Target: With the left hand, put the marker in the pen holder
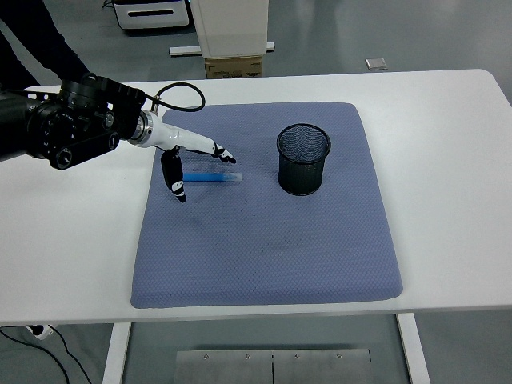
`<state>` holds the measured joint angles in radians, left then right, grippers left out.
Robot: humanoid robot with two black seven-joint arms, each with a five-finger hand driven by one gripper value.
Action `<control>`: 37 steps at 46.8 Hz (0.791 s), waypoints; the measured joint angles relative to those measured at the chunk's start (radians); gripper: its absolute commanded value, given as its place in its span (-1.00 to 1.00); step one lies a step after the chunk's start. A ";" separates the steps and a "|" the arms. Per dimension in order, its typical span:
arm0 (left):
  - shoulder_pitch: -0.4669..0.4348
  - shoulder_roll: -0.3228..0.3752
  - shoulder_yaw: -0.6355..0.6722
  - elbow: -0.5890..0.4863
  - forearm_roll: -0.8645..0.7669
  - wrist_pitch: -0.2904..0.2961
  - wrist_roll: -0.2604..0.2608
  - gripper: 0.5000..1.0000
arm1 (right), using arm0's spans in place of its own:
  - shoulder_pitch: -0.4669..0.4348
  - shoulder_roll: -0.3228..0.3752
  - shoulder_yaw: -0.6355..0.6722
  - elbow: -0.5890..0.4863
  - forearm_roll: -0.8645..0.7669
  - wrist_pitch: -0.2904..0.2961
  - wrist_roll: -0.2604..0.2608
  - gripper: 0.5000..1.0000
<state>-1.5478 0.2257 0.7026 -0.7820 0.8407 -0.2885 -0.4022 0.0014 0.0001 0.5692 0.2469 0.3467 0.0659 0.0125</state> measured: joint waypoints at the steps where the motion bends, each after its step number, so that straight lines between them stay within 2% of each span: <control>1: 0.000 -0.002 0.000 0.000 0.000 0.000 0.001 1.00 | 0.000 0.000 0.000 0.000 0.000 0.000 0.000 1.00; 28: 0.006 -0.025 0.001 0.001 0.041 0.008 0.016 1.00 | 0.000 0.000 0.000 0.000 0.000 0.000 0.000 1.00; 32: 0.006 -0.025 0.003 0.001 0.063 0.013 0.042 1.00 | 0.000 0.000 0.000 0.000 0.000 0.000 0.000 1.00; 37: 0.006 -0.029 0.003 0.001 0.066 0.017 0.049 1.00 | 0.000 0.000 -0.001 0.000 0.000 0.000 -0.001 1.00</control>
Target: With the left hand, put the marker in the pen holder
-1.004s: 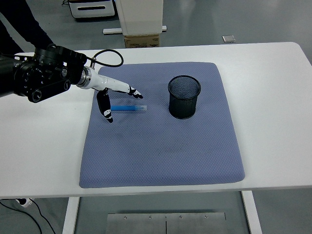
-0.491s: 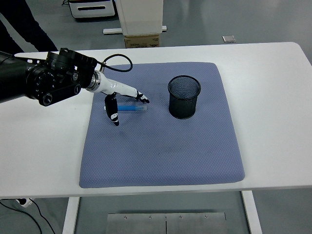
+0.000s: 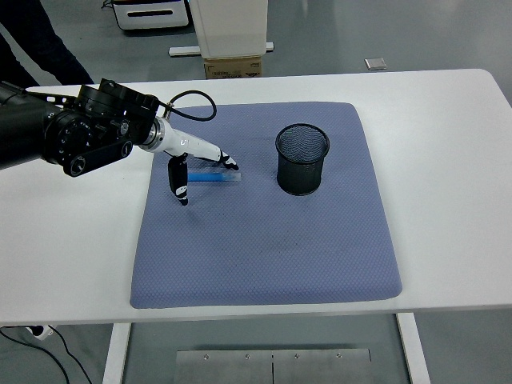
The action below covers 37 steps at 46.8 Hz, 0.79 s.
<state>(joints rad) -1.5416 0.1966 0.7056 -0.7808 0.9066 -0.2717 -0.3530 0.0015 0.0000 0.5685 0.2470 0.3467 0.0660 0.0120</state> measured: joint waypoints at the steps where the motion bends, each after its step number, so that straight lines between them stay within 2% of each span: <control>1: 0.000 -0.001 0.000 0.000 0.000 0.000 0.000 1.00 | 0.000 0.000 0.000 0.000 0.000 0.000 0.000 1.00; 14: 0.000 -0.011 0.000 0.000 0.000 0.000 0.002 1.00 | 0.000 0.000 0.000 0.000 0.000 0.000 0.000 1.00; 20: 0.002 -0.015 0.000 0.000 0.000 0.000 0.012 0.72 | 0.000 0.000 0.001 0.000 0.000 0.000 0.000 1.00; 23: 0.003 -0.016 0.000 0.000 0.000 0.000 0.018 0.66 | 0.000 0.000 0.001 0.000 0.000 0.000 0.000 1.00; 25: 0.003 -0.016 0.000 0.000 0.000 0.000 0.020 0.53 | 0.000 0.000 0.001 0.000 0.000 0.000 0.000 1.00; 37: 0.002 -0.015 0.003 0.000 0.000 0.001 0.020 0.20 | 0.000 0.000 0.001 0.000 0.000 0.000 0.000 1.00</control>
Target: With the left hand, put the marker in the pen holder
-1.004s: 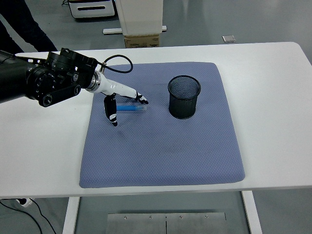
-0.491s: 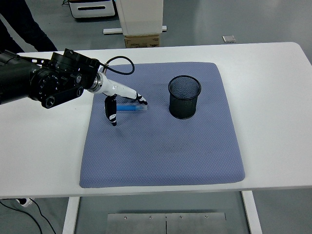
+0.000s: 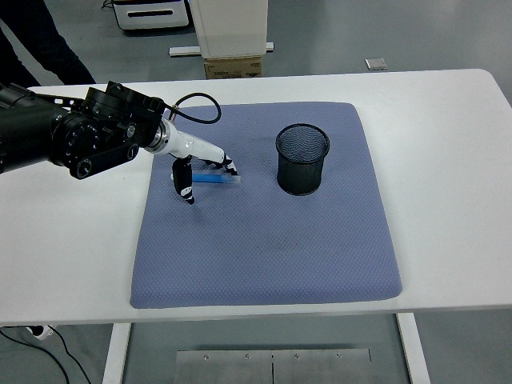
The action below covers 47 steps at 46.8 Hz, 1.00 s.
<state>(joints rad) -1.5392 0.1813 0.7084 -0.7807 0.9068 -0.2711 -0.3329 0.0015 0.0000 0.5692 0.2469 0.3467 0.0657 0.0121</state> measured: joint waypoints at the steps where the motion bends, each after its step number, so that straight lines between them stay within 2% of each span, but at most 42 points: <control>1: -0.001 0.000 0.000 0.000 0.000 0.000 0.000 0.18 | 0.000 0.000 0.000 0.000 0.000 0.000 0.000 1.00; 4: -0.002 0.000 0.000 0.000 0.000 0.000 0.000 0.17 | 0.000 0.000 0.000 0.000 0.000 0.000 0.000 1.00; 5: -0.002 -0.001 0.000 0.000 0.001 0.000 0.000 0.10 | 0.000 0.000 0.000 0.000 0.000 0.000 0.000 1.00; 16: -0.001 -0.008 -0.001 -0.001 0.001 -0.001 0.000 -0.17 | 0.000 0.000 0.000 0.000 0.000 0.000 0.000 1.00; 34: -0.001 -0.008 0.000 0.000 0.007 -0.001 0.000 -0.36 | 0.000 0.000 0.000 0.000 0.000 0.000 0.000 1.00; 35: -0.001 -0.008 0.000 0.000 0.009 -0.001 0.000 -0.50 | 0.000 0.000 0.000 0.000 0.000 0.000 0.000 1.00; 47: -0.001 -0.009 0.000 0.000 0.019 0.006 -0.001 -0.66 | 0.000 0.000 0.000 0.000 0.000 0.000 0.000 1.00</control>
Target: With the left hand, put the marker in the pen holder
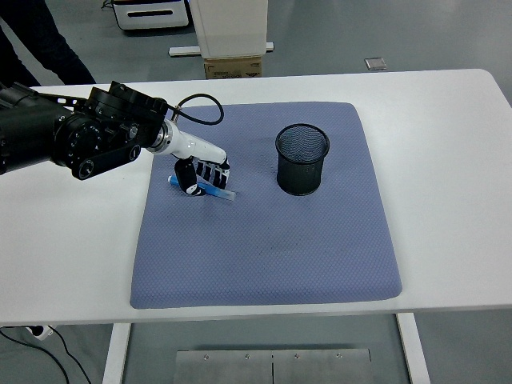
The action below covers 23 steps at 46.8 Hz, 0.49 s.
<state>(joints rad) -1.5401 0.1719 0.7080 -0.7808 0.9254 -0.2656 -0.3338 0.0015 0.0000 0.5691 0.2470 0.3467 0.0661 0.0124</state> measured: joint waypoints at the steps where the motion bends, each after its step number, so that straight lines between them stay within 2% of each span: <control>1: 0.000 -0.001 0.000 0.000 0.001 0.005 0.000 -0.66 | 0.000 0.000 0.000 0.000 0.000 0.000 0.000 1.00; 14: 0.000 -0.003 0.000 0.000 0.001 0.012 0.000 -0.69 | 0.000 0.000 0.000 0.000 0.000 -0.001 0.000 1.00; 23: 0.000 -0.003 -0.001 0.000 0.021 0.039 -0.001 -0.69 | 0.000 0.000 0.000 0.000 0.000 -0.001 0.000 1.00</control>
<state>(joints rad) -1.5400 0.1687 0.7074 -0.7809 0.9466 -0.2268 -0.3346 0.0016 0.0000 0.5690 0.2470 0.3467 0.0655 0.0124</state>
